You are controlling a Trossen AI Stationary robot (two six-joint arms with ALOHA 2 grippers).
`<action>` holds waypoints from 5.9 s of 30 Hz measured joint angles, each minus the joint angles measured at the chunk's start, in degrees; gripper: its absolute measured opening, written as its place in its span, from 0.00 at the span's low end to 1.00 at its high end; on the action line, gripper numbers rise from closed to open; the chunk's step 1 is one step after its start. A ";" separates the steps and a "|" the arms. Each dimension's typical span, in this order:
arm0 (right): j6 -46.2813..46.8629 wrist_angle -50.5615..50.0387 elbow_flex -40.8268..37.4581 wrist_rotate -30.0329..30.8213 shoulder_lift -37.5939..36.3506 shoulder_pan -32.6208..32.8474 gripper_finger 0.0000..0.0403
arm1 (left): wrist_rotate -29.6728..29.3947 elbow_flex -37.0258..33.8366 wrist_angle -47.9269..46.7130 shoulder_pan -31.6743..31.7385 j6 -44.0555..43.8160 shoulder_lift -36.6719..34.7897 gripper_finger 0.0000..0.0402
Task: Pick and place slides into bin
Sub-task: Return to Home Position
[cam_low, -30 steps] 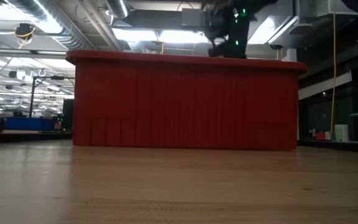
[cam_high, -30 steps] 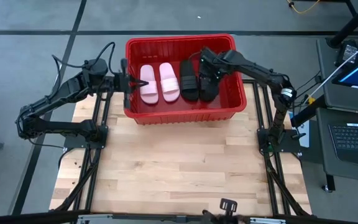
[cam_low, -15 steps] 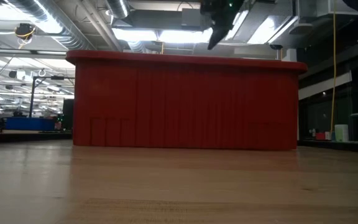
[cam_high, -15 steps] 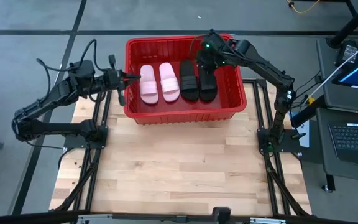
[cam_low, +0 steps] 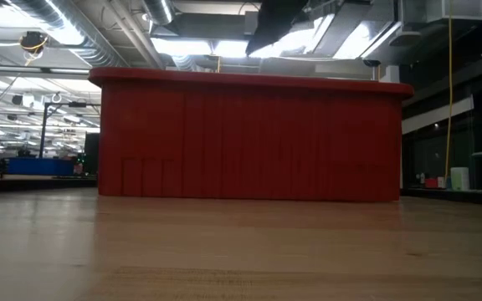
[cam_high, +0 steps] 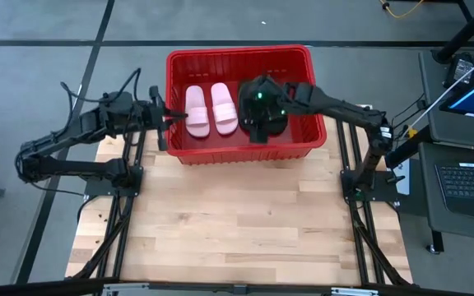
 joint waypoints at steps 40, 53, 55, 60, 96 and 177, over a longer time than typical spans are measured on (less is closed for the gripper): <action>21.63 53.25 -83.35 17.21 -64.77 30.14 0.01 | -15.99 -60.13 48.44 -15.20 -5.68 -41.60 0.00; 19.44 47.13 -84.60 16.54 -78.58 32.84 0.01 | -8.54 -60.11 47.44 -15.20 -5.87 -42.77 0.00; 19.29 47.30 -85.88 16.57 -79.97 33.62 0.01 | -7.52 -60.11 47.16 -15.20 -6.10 -42.75 0.00; 17.81 48.86 -92.03 18.06 -85.85 34.18 0.01 | -7.52 -60.11 45.85 -15.20 -7.80 -42.74 0.01; 12.56 62.09 -110.77 18.59 -103.73 31.43 0.02 | -7.74 -60.09 44.34 -15.20 -10.01 -42.70 0.02; 17.81 55.28 -110.74 0.01 -103.80 16.82 0.04 | -7.72 -60.09 44.34 -15.20 -10.01 -42.70 0.02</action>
